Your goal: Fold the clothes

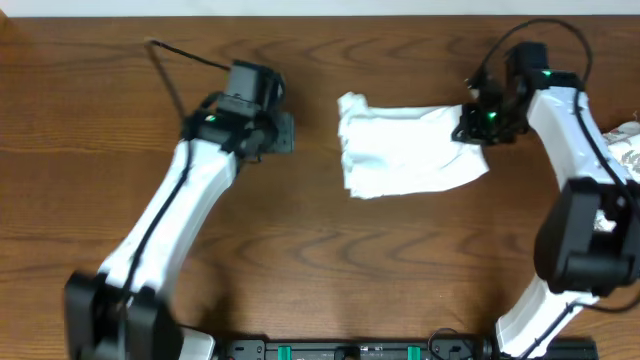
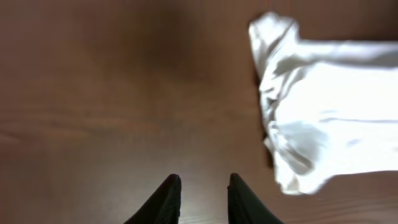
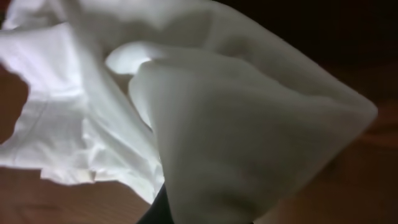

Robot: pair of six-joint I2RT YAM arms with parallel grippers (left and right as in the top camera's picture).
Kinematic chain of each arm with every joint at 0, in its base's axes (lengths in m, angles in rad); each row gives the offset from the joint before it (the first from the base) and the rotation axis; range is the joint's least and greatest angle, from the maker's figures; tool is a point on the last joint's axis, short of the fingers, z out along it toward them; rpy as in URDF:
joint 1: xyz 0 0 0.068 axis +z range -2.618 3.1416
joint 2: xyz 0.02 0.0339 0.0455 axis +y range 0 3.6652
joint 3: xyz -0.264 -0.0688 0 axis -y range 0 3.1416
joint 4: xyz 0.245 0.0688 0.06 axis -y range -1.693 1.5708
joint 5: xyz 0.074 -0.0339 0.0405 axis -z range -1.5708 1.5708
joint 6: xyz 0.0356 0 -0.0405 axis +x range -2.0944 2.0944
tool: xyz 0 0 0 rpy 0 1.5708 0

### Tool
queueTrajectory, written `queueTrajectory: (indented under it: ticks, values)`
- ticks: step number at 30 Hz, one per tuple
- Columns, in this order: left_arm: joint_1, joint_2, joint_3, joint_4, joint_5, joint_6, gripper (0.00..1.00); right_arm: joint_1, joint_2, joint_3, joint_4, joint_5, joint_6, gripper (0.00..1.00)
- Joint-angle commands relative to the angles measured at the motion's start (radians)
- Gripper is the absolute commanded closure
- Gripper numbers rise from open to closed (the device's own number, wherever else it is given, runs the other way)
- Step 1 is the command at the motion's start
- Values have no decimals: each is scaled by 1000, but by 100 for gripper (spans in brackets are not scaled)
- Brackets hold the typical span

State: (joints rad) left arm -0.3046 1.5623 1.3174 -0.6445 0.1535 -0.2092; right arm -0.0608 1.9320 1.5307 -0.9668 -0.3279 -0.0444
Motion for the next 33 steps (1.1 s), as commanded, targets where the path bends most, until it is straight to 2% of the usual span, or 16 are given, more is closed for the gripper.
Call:
queueTrajectory:
  ticks: [1, 7, 11, 15, 24, 27, 30, 33]
  values:
    - [0, -57, 8, -7, -16, 5, 73, 30, -60, 19, 2, 62, -2, 99]
    - [0, -108, 8, -12, -16, 5, 73, 176, -77, 27, 26, 79, 7, 99]
    - [0, -111, 8, -18, -5, 4, 73, 265, -75, 27, 28, 306, 85, 99]
    - [-21, -96, 8, 20, 45, -49, 73, 275, -75, 27, 1, 389, 99, 99]
    - [-147, 79, 7, 299, 135, -364, 74, 190, -75, 27, -36, 327, 118, 99]
    - [-200, 181, 7, 401, 169, -448, 81, 188, -75, 27, -41, 322, 120, 99]
    - [-244, 282, 7, 535, 232, -548, 94, 193, -74, 27, -43, 320, 186, 99]
    - [-272, 368, 7, 643, 238, -655, 94, 194, -73, 27, -48, 319, 227, 99]
